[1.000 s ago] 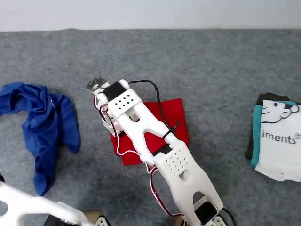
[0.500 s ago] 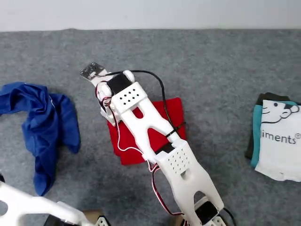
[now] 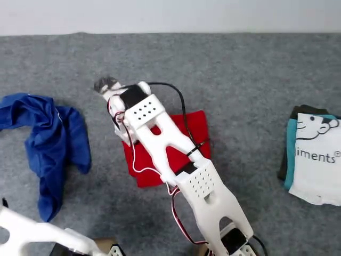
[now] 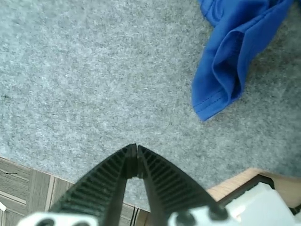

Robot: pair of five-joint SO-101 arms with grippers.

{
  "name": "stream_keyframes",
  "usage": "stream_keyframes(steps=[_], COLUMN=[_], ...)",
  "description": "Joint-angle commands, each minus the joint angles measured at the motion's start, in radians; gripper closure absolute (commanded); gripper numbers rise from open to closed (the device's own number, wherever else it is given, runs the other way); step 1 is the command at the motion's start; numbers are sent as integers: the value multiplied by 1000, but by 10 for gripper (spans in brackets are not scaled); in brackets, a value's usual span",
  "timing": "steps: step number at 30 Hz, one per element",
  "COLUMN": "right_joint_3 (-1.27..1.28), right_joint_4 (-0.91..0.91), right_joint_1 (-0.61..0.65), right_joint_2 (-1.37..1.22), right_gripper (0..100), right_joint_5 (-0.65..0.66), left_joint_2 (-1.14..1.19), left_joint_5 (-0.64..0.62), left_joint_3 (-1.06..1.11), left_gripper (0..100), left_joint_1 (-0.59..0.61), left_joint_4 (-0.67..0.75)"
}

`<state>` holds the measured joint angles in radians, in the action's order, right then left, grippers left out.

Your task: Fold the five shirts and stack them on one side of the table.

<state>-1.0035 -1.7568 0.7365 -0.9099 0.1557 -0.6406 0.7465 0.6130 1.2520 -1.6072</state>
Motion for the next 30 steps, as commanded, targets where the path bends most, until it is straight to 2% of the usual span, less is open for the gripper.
stream_keyframes(steps=[1,6,10,12,22,30], right_joint_3=[100,158,158,158,158,161], right_joint_4=[-41,-38,-38,-38,-38,-38], right_joint_1=[28,31,31,33,143,119], right_joint_2=[119,170,176,176,166,163], right_gripper=[988,963,805,759,757,775], right_joint_5=[11,11,-9,-54,-78,-72], left_joint_2=[-25,-25,-25,-25,-25,-25], left_joint_5=[-2,-2,-2,-2,-2,-2], left_joint_3=[-12,-12,-7,-5,-4,-4], left_gripper=[995,995,995,995,995,995], left_joint_1=[-3,-8,-9,-9,-9,-9], left_joint_4=[18,18,18,18,41,54])
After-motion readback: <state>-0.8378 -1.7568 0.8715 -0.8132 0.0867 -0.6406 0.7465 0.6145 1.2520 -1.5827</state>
